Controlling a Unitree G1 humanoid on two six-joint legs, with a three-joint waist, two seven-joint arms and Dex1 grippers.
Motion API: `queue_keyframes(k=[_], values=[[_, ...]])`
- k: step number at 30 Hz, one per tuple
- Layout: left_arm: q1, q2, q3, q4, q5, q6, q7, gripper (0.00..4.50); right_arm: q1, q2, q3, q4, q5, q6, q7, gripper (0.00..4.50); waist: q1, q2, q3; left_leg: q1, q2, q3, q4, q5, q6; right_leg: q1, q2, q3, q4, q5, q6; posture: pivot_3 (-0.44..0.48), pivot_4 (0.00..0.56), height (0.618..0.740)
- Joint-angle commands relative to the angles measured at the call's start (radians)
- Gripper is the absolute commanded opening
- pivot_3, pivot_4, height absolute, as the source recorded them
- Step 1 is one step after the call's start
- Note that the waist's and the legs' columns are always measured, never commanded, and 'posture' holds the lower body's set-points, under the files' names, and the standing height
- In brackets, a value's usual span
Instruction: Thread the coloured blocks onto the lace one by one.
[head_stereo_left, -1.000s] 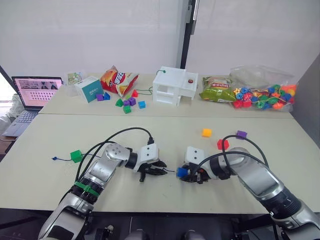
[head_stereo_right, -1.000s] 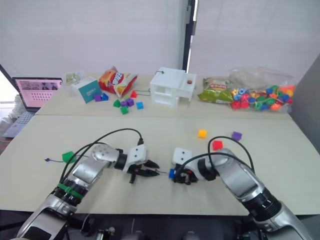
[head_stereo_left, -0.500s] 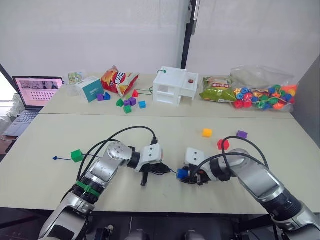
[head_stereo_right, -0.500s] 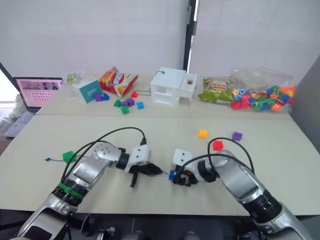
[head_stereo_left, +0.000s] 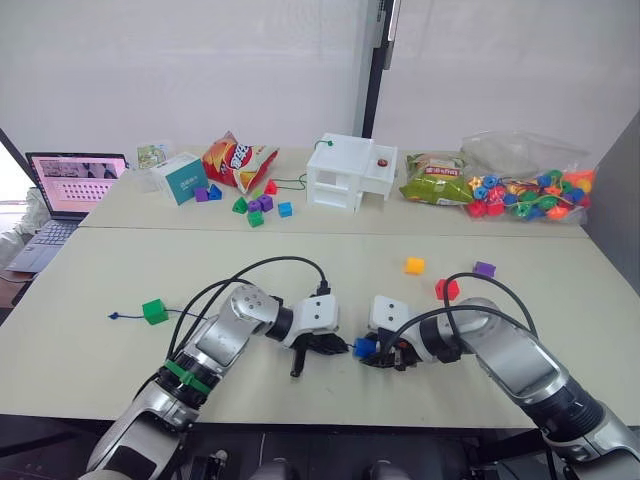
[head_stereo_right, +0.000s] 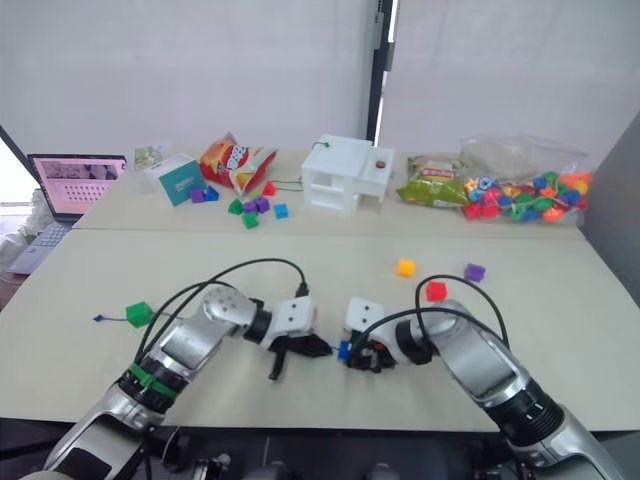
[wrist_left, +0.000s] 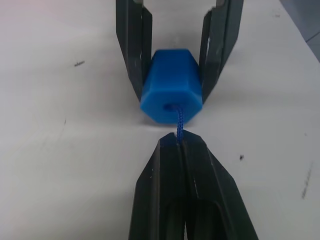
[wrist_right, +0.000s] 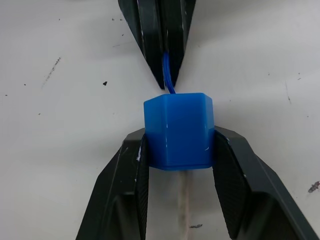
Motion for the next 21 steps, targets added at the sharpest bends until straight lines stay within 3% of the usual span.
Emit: queue_keyframes(k=[1, 9, 12, 14, 20, 21], values=[[-0.015, -0.01, -0.004, -0.056, -0.008, 0.015, 0.002, 0.0, -0.003, -0.003, -0.013, -0.029, 0.016, 0.006, -0.007, 1.29, -0.001, 0.0, 0.0, 0.0, 0.0, 0.0, 0.0, 0.0, 0.0, 0.0, 0.0, 0.0, 0.0, 0.0, 0.0, 0.0, 0.15, 0.74], [-0.014, 0.002, 0.026, -0.049, 0.0, 0.029, 0.039, 0.0, -0.004, 0.0, -0.003, -0.028, 0.008, 0.002, -0.01, 1.29, 0.0, 0.0, 0.0, 0.0, 0.0, 0.0, 0.0, 0.0, 0.0, 0.0, 0.0, 0.0, 0.0, 0.0, 0.0, 0.0, 0.15, 0.74], [-0.018, 0.029, 0.043, -0.057, -0.021, 0.046, 0.017, 0.86, 0.0, 0.004, -0.002, -0.029, 0.009, 0.003, -0.013, 1.29, -0.001, 0.0, 0.0, 0.0, 0.0, 0.0, 0.0, 0.0, 0.0, 0.0, 0.0, 0.0, 0.0, 0.0, 0.0, 0.0, 0.15, 0.74], [-0.013, 0.057, 0.047, -0.073, -0.026, 0.051, -0.002, 1.54, 0.004, 0.014, -0.016, -0.031, 0.01, 0.01, -0.033, 2.35, -0.002, 0.0, 0.0, 0.0, 0.0, 0.0, 0.0, 0.0, 0.0, 0.0, 0.0, 0.0, 0.0, 0.0, 0.0, 0.0, 0.15, 0.74], [-0.021, 0.106, 0.068, -0.135, -0.089, 0.114, -0.059, 3.52, 0.007, 0.008, -0.052, -0.06, 0.035, 0.034, -0.048, 4.37, 0.002, 0.0, 0.0, 0.0, 0.0, 0.0, 0.0, 0.0, 0.0, 0.0, 0.0, 0.0, 0.0, 0.0, 0.0, 0.0, 0.15, 0.74], [-0.029, 0.103, 0.067, -0.136, -0.092, 0.115, -0.06, 3.83, 0.01, 0.004, -0.061, -0.067, 0.038, 0.038, -0.052, 4.5, 0.003, 0.0, 0.0, 0.0, 0.0, 0.0, 0.0, 0.0, 0.0, 0.0, 0.0, 0.0, 0.0, 0.0, 0.0, 0.0, 0.15, 0.74]])
